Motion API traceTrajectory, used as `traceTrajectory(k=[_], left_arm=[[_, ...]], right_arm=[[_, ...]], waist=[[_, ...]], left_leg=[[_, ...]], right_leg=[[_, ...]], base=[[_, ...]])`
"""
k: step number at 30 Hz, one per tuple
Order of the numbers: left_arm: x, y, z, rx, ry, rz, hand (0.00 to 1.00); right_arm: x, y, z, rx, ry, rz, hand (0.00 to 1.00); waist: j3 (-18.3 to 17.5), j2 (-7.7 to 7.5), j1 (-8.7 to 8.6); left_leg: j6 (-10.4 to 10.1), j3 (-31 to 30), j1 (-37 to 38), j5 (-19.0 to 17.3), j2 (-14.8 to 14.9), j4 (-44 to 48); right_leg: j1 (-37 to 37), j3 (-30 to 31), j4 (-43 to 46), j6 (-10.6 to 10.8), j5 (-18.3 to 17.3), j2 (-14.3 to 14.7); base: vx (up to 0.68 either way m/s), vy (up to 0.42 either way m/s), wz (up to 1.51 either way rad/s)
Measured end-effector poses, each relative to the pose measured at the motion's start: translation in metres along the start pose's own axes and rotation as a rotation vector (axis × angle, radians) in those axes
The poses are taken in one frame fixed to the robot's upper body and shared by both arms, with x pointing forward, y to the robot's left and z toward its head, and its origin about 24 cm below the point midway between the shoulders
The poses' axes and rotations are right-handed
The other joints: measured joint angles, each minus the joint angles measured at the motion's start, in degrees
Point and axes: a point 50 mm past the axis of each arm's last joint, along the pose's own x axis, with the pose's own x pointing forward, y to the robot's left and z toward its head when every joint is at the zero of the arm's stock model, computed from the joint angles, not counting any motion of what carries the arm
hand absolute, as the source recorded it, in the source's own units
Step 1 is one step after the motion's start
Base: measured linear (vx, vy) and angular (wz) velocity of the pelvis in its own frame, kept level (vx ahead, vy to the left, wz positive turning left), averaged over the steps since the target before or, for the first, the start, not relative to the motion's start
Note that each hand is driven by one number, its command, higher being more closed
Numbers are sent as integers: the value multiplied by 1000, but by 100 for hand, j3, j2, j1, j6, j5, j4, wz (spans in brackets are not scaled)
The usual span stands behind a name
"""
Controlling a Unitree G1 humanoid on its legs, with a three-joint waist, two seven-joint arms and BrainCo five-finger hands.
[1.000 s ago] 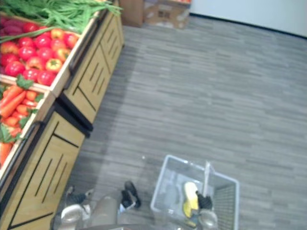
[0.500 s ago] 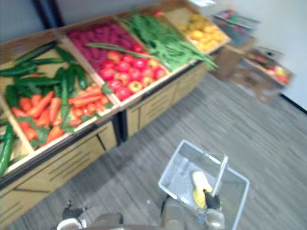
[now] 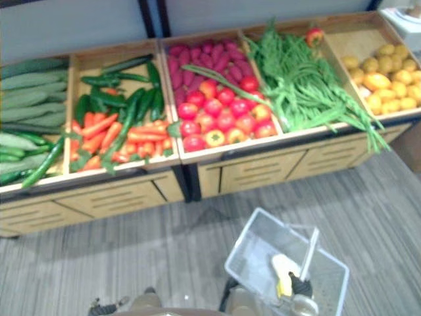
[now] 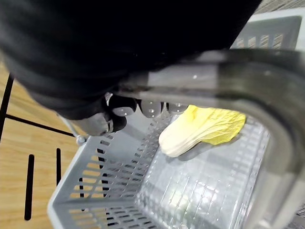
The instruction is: Pick vegetable in the basket
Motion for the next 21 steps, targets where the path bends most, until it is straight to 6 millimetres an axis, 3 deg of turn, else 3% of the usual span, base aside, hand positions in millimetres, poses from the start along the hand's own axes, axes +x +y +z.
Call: traceTrajectory(k=[2,4,7,12,13,21], left_arm=[[0,-2,2,16,-13,-7,0],[-1,-5,3,33,-21,-20,0],[1,-2,5,65,-33,-19,0],[1,-2,6,118,-50,-35,0],[4,-6,16,206,-92,-57,0],[4,-5,14,210,-82,-66,0]], right_arm=[[1,-2,1,-3,-3,-6,100],[1,-3,1,1,-2,-14,100],[-1,0,-2,2,6,-6,100],[-2,8,0,-18,-7,24,100],[-3,22,4,-53,-34,108,100],[-4,22,4,-53,-33,113,100]], waist=[[-28,47,-13],[-85,186,-19],[-50,117,-15],[-54,80,-11],[14,25,-27],[16,21,-40]], left_leg=[[29,516,84,178,-102,-493],[24,512,93,242,-169,-960],[33,405,56,249,-278,-1155],[118,431,139,308,-456,-1291],[34,607,383,163,-453,-1327],[5,783,585,97,-451,-1304]], right_leg=[[21,-181,-165,98,68,-36],[36,-392,-442,151,269,53],[209,-552,-773,249,500,52],[289,-207,-1012,362,594,33],[586,40,-1428,370,746,173],[619,275,-1404,369,747,192]], base=[[-62,70,68],[-75,110,56],[-91,150,37],[-61,74,7],[-10,10,-4],[10,0,-14]])
